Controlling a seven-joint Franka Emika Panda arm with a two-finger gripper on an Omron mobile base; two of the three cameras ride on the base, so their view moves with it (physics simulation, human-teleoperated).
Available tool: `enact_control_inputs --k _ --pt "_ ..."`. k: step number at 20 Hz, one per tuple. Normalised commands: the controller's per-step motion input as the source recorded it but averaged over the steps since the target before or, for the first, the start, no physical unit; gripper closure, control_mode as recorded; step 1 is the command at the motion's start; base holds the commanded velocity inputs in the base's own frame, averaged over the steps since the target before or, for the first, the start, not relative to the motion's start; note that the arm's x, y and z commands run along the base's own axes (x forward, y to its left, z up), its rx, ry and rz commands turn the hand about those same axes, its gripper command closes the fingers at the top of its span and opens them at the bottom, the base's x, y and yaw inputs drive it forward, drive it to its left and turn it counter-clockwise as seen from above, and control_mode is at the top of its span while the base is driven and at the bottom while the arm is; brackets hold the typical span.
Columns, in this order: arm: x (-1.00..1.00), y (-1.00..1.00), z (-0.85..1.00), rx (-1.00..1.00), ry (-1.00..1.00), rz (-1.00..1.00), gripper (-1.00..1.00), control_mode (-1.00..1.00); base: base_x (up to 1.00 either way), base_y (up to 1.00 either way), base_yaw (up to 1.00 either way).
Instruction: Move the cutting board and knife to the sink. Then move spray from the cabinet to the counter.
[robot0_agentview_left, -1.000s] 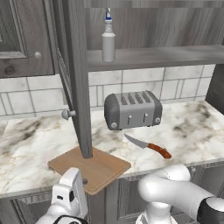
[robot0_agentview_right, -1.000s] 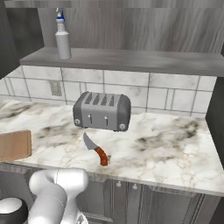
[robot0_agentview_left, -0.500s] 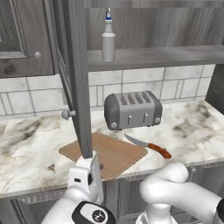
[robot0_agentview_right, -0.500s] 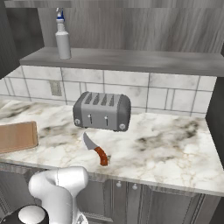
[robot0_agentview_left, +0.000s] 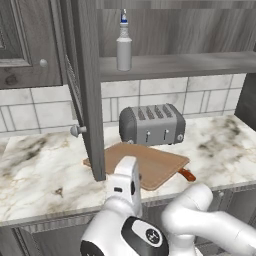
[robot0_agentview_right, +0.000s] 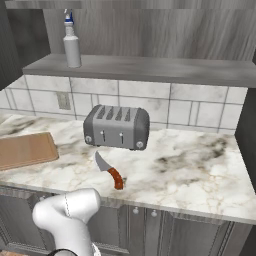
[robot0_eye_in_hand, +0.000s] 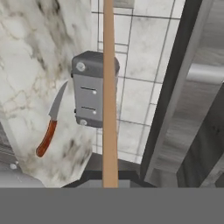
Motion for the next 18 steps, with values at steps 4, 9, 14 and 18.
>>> enact_control_inputs --k 4,9,14,18 --pt "0.04 -0.50 0.36 0.00 0.00 0.01 1.00 -1.00 0.00 0.00 0.00" --pt "0.00 -0.47 0.38 0.00 0.00 0.00 1.00 -1.00 0.00 0.00 0.00" --pt "0.00 -0.31 0.33 0.00 0.00 0.00 1.00 -1.00 0.00 0.00 0.00" --pt "0.00 -0.33 0.19 0.02 0.00 0.01 1.00 -1.00 0.00 0.00 0.00"
